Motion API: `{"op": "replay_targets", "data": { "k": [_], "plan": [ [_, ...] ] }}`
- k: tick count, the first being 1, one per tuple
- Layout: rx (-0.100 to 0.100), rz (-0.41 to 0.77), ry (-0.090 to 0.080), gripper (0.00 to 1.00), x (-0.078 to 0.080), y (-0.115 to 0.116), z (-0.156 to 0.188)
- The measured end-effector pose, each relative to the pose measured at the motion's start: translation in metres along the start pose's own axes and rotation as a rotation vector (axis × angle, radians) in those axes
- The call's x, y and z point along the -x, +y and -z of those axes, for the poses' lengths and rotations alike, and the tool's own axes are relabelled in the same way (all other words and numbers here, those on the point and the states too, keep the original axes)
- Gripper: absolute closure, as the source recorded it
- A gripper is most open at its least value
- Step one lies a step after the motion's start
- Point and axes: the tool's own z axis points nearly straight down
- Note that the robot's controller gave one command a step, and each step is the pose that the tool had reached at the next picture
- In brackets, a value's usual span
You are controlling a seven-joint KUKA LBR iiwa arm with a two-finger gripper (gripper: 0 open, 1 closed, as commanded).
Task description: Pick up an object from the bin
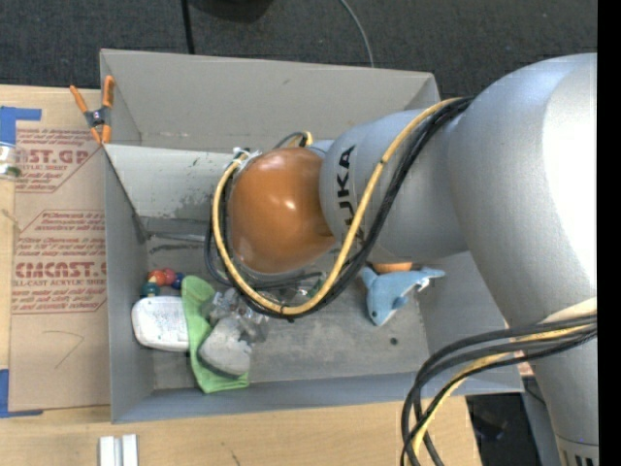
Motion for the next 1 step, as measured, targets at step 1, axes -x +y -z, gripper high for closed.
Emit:
{"op": "replay_targets", "data": {
  "k": [1],
  "plan": [
    [0.001,0.018,-0.005,1.00,-0.0049,0.0035,0.0553]
  ]
}}
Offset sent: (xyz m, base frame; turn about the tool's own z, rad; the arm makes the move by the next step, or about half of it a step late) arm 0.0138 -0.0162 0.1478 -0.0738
